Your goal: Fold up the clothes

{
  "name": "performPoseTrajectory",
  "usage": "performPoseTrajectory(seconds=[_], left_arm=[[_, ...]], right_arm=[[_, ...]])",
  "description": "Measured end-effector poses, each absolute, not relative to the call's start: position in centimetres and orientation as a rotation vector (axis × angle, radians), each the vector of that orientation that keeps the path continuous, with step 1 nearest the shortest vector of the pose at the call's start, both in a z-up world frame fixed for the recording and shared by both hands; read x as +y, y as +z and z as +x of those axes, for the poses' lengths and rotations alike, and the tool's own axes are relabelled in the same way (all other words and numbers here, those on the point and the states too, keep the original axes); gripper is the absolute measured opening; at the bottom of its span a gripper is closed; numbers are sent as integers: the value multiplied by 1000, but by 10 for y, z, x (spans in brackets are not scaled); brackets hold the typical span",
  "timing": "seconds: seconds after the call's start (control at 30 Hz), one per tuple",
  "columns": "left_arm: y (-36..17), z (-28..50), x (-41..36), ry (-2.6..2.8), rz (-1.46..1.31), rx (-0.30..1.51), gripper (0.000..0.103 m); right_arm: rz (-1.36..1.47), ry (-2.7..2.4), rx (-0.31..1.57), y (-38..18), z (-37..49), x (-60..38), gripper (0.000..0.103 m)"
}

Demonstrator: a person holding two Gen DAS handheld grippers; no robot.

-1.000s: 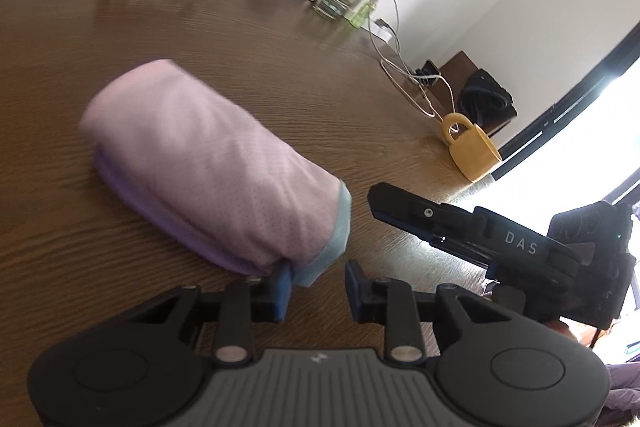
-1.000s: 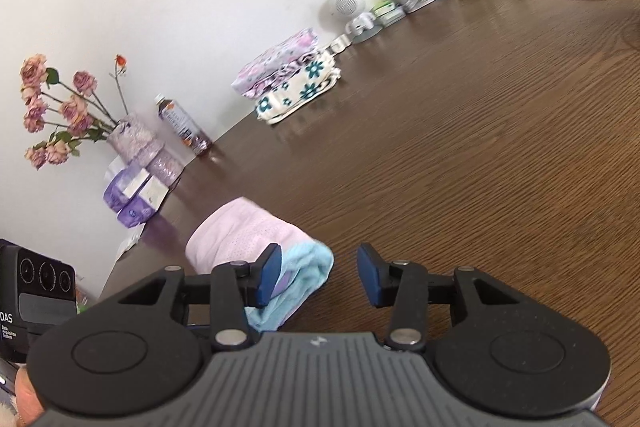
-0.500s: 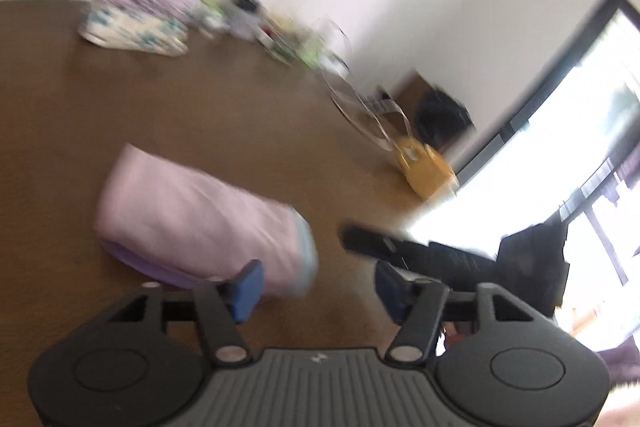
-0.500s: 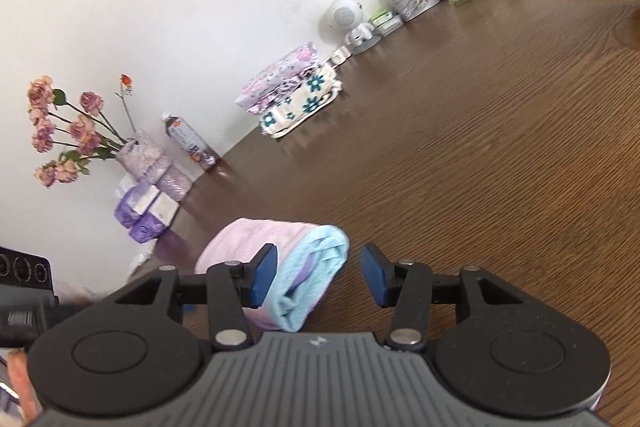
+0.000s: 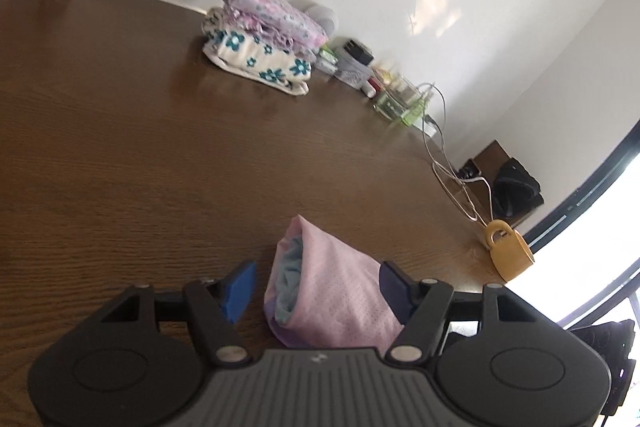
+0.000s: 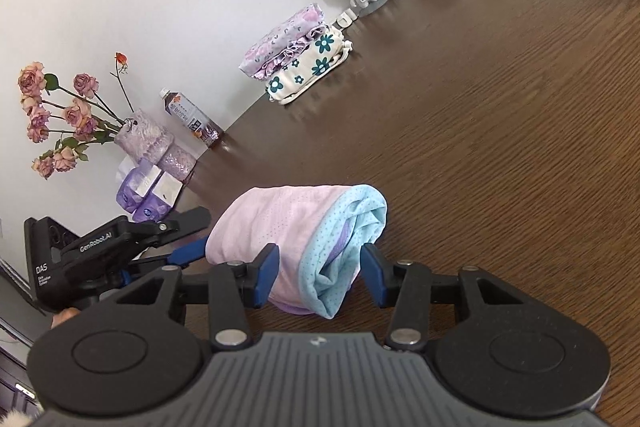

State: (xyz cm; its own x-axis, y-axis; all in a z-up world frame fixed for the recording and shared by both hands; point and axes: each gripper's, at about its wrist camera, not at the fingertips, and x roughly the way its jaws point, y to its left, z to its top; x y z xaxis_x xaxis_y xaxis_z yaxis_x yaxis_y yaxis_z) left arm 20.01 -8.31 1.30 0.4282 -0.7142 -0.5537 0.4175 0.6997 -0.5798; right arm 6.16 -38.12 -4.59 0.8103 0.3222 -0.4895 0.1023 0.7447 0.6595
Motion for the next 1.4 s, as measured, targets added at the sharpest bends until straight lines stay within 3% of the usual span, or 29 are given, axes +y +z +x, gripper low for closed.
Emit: performPoseTrajectory(seconds=[0.2, 0.6, 0.97, 1.03, 1.07, 1.13, 1.2, 1.4], left_arm=[[0, 204, -84, -789, -402, 904, 27], [-2, 179, -76, -828, -428, 934, 13], [8, 150, -77, -827, -385, 912, 9], [10, 149, -76, -817, -388, 911, 12], [11, 150, -75, -809, -392, 911, 17], [14, 152, -72, -791, -391, 901, 30], [16, 154, -68, -759, -387, 885, 50], [17, 165, -56, -698, -461, 914, 79]], right_arm=[[744, 141, 623, -49, 64, -385, 22], [701, 142, 611, -49, 76, -409, 21], [700, 143, 592, -46, 75, -418, 21], [703, 143, 586, -44, 73, -419, 27], [704, 142, 583, -44, 73, -420, 41], [707, 142, 577, -43, 71, -422, 52], [703, 126, 572, -40, 69, -425, 54], [703, 118, 598, -42, 70, -438, 62]])
